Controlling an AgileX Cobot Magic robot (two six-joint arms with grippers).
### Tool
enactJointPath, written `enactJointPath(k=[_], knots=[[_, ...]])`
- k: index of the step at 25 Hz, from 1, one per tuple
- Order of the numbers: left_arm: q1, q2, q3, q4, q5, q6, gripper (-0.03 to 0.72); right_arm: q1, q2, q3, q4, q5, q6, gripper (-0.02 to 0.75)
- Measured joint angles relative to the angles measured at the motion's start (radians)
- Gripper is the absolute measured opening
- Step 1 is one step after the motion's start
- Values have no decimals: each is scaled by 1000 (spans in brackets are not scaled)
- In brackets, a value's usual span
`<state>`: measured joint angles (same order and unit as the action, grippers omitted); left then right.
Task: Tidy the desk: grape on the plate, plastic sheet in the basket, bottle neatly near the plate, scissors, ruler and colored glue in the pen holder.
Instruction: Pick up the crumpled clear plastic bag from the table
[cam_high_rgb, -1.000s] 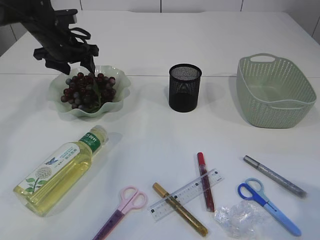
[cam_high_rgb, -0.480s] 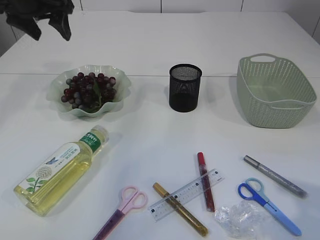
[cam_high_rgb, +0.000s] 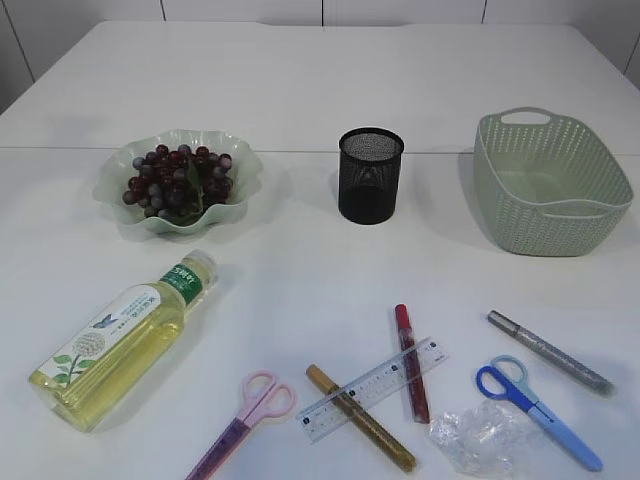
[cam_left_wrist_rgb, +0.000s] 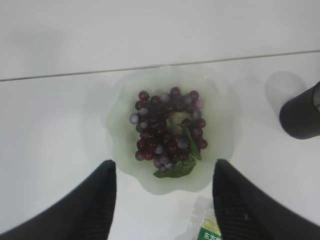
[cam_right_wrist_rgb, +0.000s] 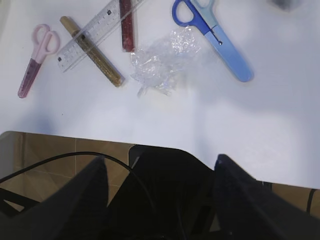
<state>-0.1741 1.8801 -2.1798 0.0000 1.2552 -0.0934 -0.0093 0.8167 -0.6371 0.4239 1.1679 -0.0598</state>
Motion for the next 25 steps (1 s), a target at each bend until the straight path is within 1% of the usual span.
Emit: enactJointPath(k=[3, 6, 8, 11, 12, 14, 17, 19, 21, 23, 25], knots=[[0, -51, 12, 0, 3, 0, 442, 0, 44, 0, 18, -9, -31, 512], [0, -117, 90, 0, 4, 0, 441, 4, 99, 0, 69, -35, -95, 512], [0, -167, 159, 0, 5, 0, 441, 29, 134, 0, 98, -68, -124, 512], [0, -226, 247, 9, 7, 0, 440, 102, 189, -2, 138, -113, -141, 512], [0, -241, 268, 16, 8, 0, 440, 114, 205, -2, 157, -123, -143, 512], [0, -264, 289, 22, 9, 2, 440, 123, 228, -4, 178, -143, -148, 512], [0, -295, 292, 28, 9, 2, 440, 124, 254, -8, 175, -175, -182, 512], [0, -316, 293, 29, 9, 2, 440, 124, 278, -12, 157, -182, -212, 512], [0, -335, 293, 30, 9, 2, 439, 146, 304, -30, 113, -182, -223, 512], [0, -353, 293, 30, 9, 2, 439, 191, 335, -68, 24, -182, -189, 512], [0, -365, 293, 30, 9, 2, 439, 265, 369, -124, -94, -173, -99, 512]])
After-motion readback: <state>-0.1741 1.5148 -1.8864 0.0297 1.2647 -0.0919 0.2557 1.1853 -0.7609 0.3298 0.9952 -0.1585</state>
